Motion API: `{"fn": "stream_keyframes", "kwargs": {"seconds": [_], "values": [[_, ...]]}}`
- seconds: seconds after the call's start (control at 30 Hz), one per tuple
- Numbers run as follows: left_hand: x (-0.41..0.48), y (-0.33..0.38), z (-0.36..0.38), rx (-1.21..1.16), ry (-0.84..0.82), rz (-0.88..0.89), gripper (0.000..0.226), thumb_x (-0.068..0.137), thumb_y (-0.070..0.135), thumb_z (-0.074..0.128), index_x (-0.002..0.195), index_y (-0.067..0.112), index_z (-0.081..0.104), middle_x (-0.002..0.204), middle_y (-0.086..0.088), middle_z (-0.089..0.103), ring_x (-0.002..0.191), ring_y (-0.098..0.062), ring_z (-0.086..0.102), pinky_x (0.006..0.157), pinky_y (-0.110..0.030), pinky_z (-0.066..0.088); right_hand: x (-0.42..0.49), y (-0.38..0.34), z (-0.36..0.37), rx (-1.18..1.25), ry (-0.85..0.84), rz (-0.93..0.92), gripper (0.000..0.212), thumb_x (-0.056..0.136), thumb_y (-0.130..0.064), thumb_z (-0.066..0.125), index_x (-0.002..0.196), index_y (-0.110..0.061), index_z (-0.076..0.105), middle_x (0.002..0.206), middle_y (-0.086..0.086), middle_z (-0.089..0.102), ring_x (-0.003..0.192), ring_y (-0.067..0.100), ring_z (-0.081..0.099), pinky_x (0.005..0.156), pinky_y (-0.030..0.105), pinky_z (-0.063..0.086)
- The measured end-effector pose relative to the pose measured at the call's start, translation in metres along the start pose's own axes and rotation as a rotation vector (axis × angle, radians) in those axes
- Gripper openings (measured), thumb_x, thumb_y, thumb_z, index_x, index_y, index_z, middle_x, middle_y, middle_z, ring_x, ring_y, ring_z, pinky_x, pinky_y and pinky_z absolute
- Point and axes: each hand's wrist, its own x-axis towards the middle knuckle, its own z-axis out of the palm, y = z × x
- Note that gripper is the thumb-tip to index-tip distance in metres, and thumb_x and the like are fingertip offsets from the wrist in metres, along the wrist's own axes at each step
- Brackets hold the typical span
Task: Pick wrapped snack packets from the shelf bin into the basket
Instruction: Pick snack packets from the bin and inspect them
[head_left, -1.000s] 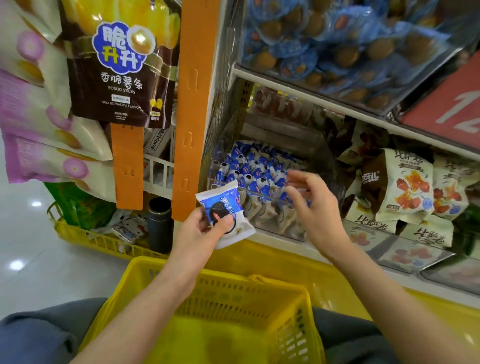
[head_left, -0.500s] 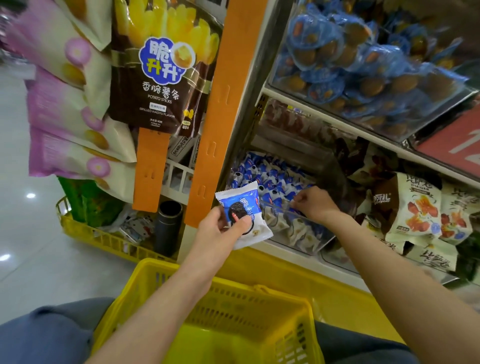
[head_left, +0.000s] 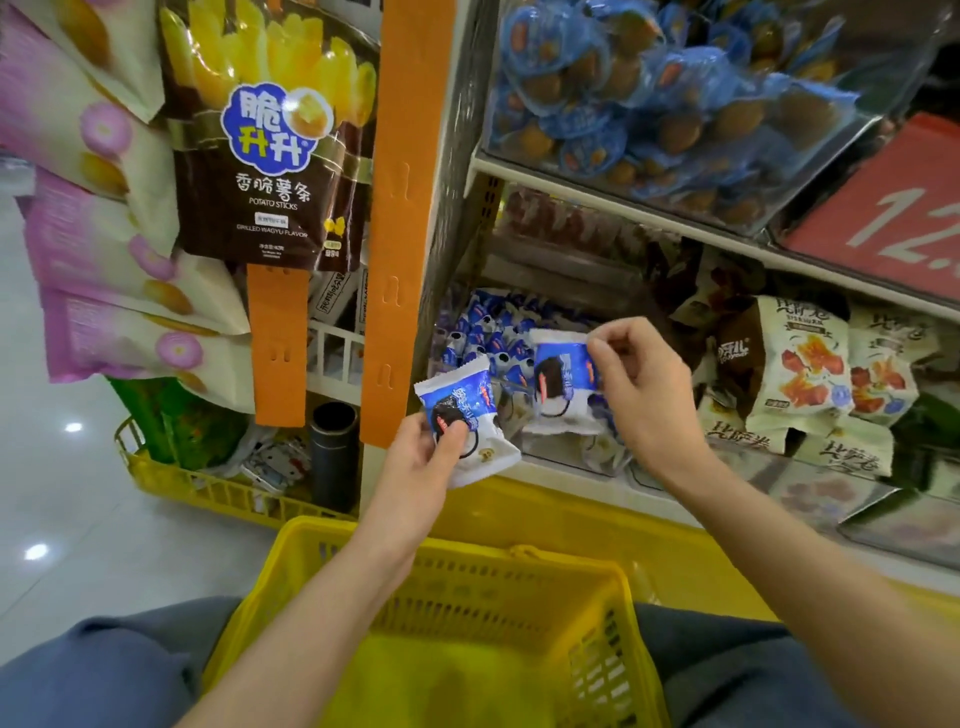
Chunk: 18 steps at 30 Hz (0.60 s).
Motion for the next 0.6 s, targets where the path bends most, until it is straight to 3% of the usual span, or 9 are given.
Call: {"fn": "stream_keyframes", "kwargs": {"seconds": [0.13,0.23,0.37,0.43,0.53,0.6], "values": [[-0.005,-0.007,0.004,0.049,-0.037,0.005,0.020,0.095,0.031,0.042,0.113,0.027,0.052,0.105,0.018,0.062,0.084,0.020,0.056,0.062,0.001,0.041,-0.040,0.005,0.018,0.117,-0.254,0.170,0.015,0.092,-0.019,0.054,0.081,-0.029,0.055,0.081,-0.006,0.065,0.076,0.012,0.063,0.067,0.034,0.057],[-0.010,-0.018,0.008,0.114,-0.069,-0.009,0.015,0.097,0.029,0.040,0.101,0.033,0.054,0.092,0.023,0.066,0.080,0.021,0.057,0.059,0.002,0.039,-0.061,0.012,0.032,0.145,-0.344,0.291,0.014,0.092,-0.021,0.054,0.080,-0.028,0.055,0.086,-0.003,0.065,0.078,0.010,0.062,0.061,0.025,0.056],[-0.008,-0.032,0.008,0.208,-0.072,-0.103,0.019,0.098,0.032,0.038,0.104,0.024,0.055,0.111,-0.002,0.064,0.097,-0.004,0.061,0.074,-0.014,0.047,-0.076,0.022,0.045,0.354,-0.398,0.540,0.010,0.094,-0.020,0.051,0.086,-0.015,0.055,0.092,0.005,0.067,0.071,0.007,0.064,0.053,0.021,0.054],[-0.007,-0.035,0.007,0.173,-0.068,-0.185,0.021,0.097,0.035,0.040,0.106,0.024,0.054,0.108,-0.001,0.066,0.093,-0.006,0.064,0.073,-0.017,0.050,-0.082,0.025,0.048,0.451,-0.402,0.617,0.009,0.094,-0.016,0.051,0.090,-0.009,0.055,0.088,0.006,0.067,0.065,0.004,0.065,0.054,0.022,0.055],[-0.005,-0.036,0.009,0.029,-0.091,-0.349,0.033,0.096,0.036,0.045,0.121,0.017,0.052,0.112,-0.005,0.068,0.101,-0.018,0.065,0.093,-0.040,0.050,-0.087,0.027,0.052,0.550,-0.382,0.670,0.008,0.095,-0.013,0.050,0.089,-0.010,0.054,0.084,0.006,0.066,0.062,0.005,0.065,0.055,0.022,0.056],[-0.003,-0.034,0.009,-0.023,-0.108,-0.392,0.034,0.095,0.035,0.046,0.119,0.013,0.058,0.108,-0.008,0.070,0.099,-0.024,0.066,0.090,-0.043,0.051,-0.087,0.026,0.053,0.561,-0.372,0.677,0.011,0.096,-0.018,0.047,0.093,-0.012,0.055,0.090,0.007,0.068,0.069,0.008,0.066,0.058,0.023,0.057]]}}
